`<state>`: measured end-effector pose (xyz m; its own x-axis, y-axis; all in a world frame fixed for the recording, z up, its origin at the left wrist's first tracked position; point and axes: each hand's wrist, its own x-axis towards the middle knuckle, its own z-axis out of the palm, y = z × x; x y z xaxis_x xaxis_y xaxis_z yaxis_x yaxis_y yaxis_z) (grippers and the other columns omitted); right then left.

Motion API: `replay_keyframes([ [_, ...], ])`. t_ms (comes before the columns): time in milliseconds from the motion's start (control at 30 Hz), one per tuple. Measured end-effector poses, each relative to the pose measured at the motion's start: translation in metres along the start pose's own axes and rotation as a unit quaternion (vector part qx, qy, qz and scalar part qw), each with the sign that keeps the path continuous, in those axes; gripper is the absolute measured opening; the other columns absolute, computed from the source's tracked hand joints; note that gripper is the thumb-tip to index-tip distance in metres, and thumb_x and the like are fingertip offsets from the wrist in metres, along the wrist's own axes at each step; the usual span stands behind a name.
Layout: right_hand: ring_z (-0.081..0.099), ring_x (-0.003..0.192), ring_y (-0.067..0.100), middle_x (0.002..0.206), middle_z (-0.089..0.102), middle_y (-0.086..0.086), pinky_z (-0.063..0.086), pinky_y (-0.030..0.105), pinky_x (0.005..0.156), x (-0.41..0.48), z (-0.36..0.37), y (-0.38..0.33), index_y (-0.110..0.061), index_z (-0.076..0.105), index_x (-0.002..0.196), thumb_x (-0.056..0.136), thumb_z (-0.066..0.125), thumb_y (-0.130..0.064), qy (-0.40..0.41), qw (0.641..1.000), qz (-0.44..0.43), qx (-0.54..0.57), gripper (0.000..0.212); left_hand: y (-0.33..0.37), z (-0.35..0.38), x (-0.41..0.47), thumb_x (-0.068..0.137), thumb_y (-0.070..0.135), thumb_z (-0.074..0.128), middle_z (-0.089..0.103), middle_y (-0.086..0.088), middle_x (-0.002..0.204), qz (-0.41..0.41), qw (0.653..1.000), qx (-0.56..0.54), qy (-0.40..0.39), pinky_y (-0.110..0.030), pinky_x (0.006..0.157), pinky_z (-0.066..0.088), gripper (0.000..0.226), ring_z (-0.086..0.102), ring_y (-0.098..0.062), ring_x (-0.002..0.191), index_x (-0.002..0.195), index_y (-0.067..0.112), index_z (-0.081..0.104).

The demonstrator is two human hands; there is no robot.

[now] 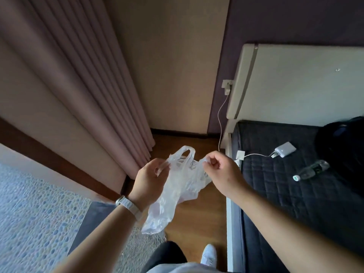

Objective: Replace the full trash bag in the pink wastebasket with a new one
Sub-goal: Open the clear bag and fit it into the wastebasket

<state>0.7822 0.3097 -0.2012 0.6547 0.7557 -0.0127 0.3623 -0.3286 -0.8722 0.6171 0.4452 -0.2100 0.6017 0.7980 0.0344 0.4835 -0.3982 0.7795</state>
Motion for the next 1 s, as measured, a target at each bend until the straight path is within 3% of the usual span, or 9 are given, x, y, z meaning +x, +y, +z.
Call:
replay_keyframes([
  [167, 0.051, 0.064, 0.006, 0.068, 0.055, -0.009, 0.043, 0.026, 0.060, 0.058, 0.015, 0.007, -0.021, 0.059, 0.079, 0.087, 0.061, -0.019, -0.041, 0.999, 0.003, -0.019, 0.008, -0.021, 0.005, 0.053, 0.093, 0.026, 0.061, 0.058, 0.022, 0.079, -0.049, 0.999, 0.008, 0.013, -0.002, 0.053, 0.039, 0.003, 0.055, 0.006, 0.068, 0.093, 0.029, 0.061],
  [433, 0.057, 0.070, 0.022, 0.075, 0.062, 0.004, 0.047, 0.035, 0.063, 0.142, 0.039, 0.005, -0.017, 0.059, 0.081, 0.087, 0.060, -0.021, -0.101, 0.991, 0.013, -0.085, 0.007, -0.072, 0.008, 0.140, 0.092, 0.021, 0.060, 0.055, 0.021, 0.073, -0.092, 0.996, 0.005, -0.006, -0.003, 0.053, 0.036, 0.010, 0.051, 0.005, 0.067, 0.087, 0.029, 0.056],
  [600, 0.058, 0.073, 0.020, 0.078, 0.063, 0.002, 0.050, 0.039, 0.069, 0.190, 0.058, -0.001, -0.016, 0.059, 0.082, 0.087, 0.060, -0.022, -0.146, 0.982, 0.010, -0.124, 0.008, -0.106, 0.006, 0.164, 0.091, 0.016, 0.060, 0.053, 0.017, 0.069, -0.121, 0.993, 0.010, 0.011, -0.006, 0.053, 0.033, 0.012, 0.050, -0.004, 0.064, 0.085, 0.025, 0.055],
  [667, 0.060, 0.075, 0.015, 0.080, 0.064, -0.002, 0.052, 0.037, 0.070, 0.205, 0.069, -0.004, -0.018, 0.060, 0.085, 0.088, 0.059, -0.024, -0.189, 0.973, 0.001, -0.134, 0.007, -0.122, 0.005, 0.166, 0.089, 0.015, 0.060, 0.056, 0.012, 0.073, -0.144, 0.989, 0.021, 0.024, -0.014, 0.058, 0.033, 0.004, 0.053, -0.015, 0.069, 0.091, 0.020, 0.061],
  [800, 0.060, 0.075, 0.010, 0.078, 0.064, -0.009, 0.052, 0.031, 0.067, 0.239, 0.096, 0.002, -0.025, 0.060, 0.084, 0.088, 0.059, -0.028, -0.255, 0.954, -0.015, -0.157, 0.005, -0.152, 0.009, 0.164, 0.090, 0.020, 0.060, 0.069, -0.004, 0.092, -0.221, 0.972, 0.036, 0.070, -0.024, 0.068, 0.036, 0.015, 0.063, -0.026, 0.086, 0.102, 0.014, 0.066],
  [900, 0.058, 0.068, 0.008, 0.074, 0.064, -0.007, 0.049, 0.026, 0.062, 0.263, 0.121, 0.018, -0.024, 0.060, 0.080, 0.086, 0.061, -0.025, -0.288, 0.946, -0.020, -0.149, 0.007, -0.167, 0.017, 0.162, 0.091, 0.018, 0.059, 0.068, -0.005, 0.085, -0.266, 0.958, 0.037, 0.101, -0.024, 0.064, 0.034, 0.010, 0.056, -0.020, 0.074, 0.094, 0.011, 0.065],
  [1000, 0.049, 0.059, 0.003, 0.077, 0.063, 0.010, 0.041, 0.011, 0.056, 0.284, 0.148, 0.036, -0.004, 0.063, 0.085, 0.087, 0.061, -0.008, -0.346, 0.933, -0.029, -0.100, 0.005, -0.181, 0.033, 0.165, 0.090, 0.016, 0.059, 0.058, -0.001, 0.070, -0.325, 0.934, 0.043, 0.140, -0.028, 0.059, 0.032, 0.010, 0.054, -0.025, 0.067, 0.082, 0.009, 0.062],
])
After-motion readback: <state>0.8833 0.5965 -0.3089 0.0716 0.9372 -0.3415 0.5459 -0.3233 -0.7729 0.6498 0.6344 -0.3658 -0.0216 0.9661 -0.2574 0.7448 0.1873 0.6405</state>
